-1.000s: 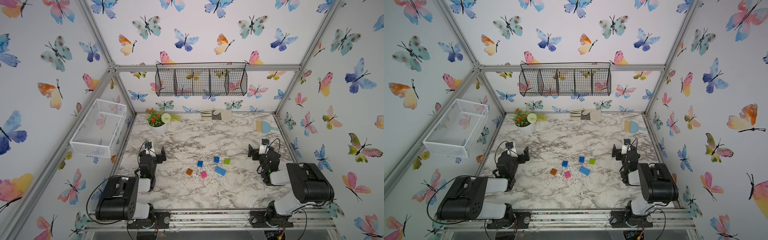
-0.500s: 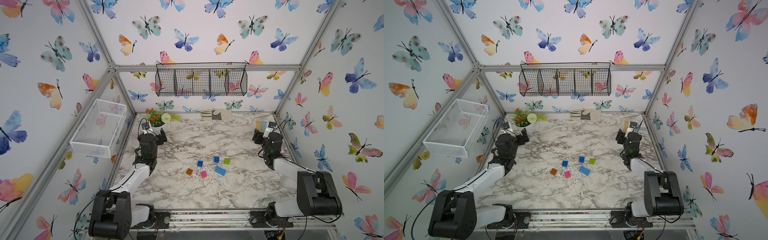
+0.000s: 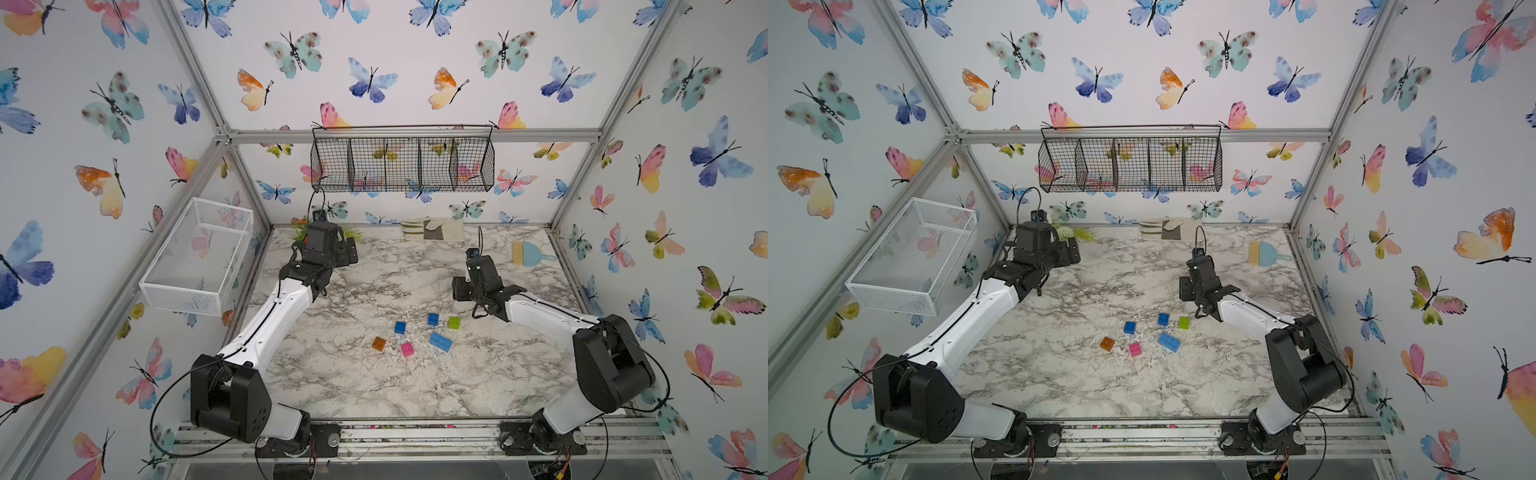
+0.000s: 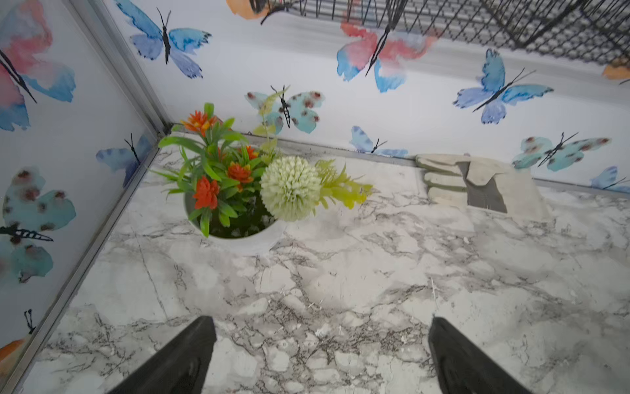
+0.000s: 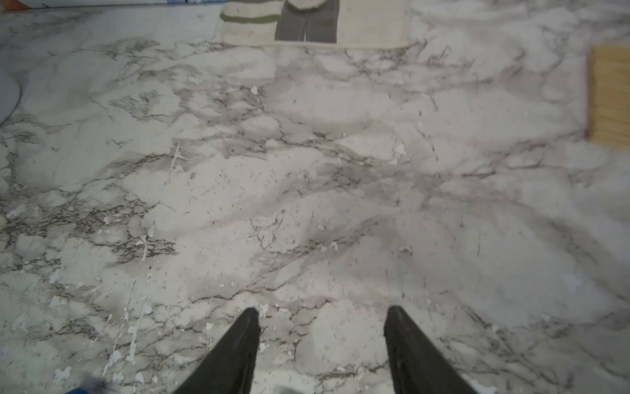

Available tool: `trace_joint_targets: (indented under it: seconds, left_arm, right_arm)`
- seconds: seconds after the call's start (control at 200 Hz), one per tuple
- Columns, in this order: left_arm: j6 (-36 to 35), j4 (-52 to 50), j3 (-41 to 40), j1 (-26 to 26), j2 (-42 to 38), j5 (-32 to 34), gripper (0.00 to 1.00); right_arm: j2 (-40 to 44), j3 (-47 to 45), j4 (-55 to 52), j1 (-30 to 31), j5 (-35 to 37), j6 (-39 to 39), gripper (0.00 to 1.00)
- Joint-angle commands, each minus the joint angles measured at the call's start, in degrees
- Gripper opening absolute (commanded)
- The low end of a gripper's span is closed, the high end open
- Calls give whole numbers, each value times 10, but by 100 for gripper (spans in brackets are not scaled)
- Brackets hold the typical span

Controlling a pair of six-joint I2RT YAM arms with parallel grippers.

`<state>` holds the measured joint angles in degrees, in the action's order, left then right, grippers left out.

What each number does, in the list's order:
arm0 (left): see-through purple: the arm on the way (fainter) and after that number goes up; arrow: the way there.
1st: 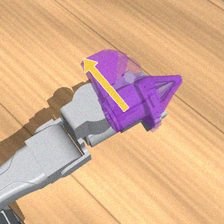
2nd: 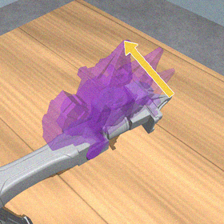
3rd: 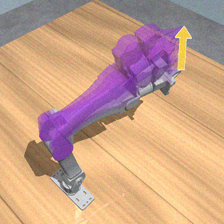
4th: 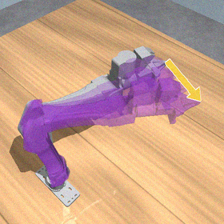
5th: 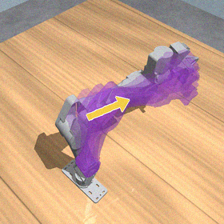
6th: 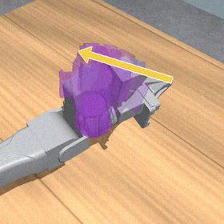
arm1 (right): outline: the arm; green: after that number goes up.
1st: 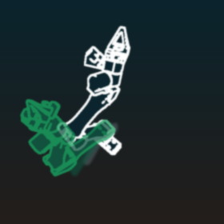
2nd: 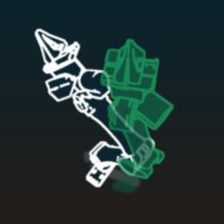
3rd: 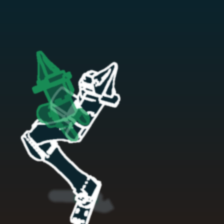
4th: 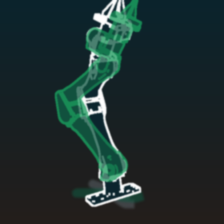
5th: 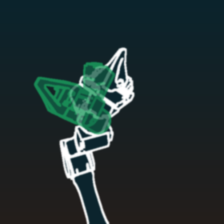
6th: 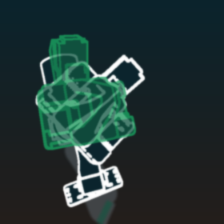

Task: Assemble the letter y with lego
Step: Pick up the lego brick from the center of the board.

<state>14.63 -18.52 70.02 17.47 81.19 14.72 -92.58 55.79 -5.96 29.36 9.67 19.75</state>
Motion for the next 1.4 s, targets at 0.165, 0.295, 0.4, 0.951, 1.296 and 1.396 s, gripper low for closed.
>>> trace_joint_targets:
  seconds: [0.165, 0.295, 0.4, 0.951, 1.296, 1.396]
  left_arm:
    - [5, 50, -115, 0, -100, -11, 99]
    - [9, 35, -105, 0, -98, 25, 98]
    - [11, 17, -94, 2, -97, 30, 98]
    - [4, 14, -97, 18, -104, 58, 98]
    - [3, 12, -97, 21, -104, 63, 99]
    - [2, 10, -97, 21, -102, 66, 98]
  right_arm:
    - [-74, 63, -179, 29, -49, 67, 56]
    - [-94, 72, -201, 35, -42, 90, 53]
    - [-104, 79, -223, 38, -41, 95, 51]
    - [-126, 92, -264, 50, -57, 108, 49]
    - [-123, 85, -273, 52, -47, 111, 44]
    - [-123, 85, -273, 52, -46, 111, 45]
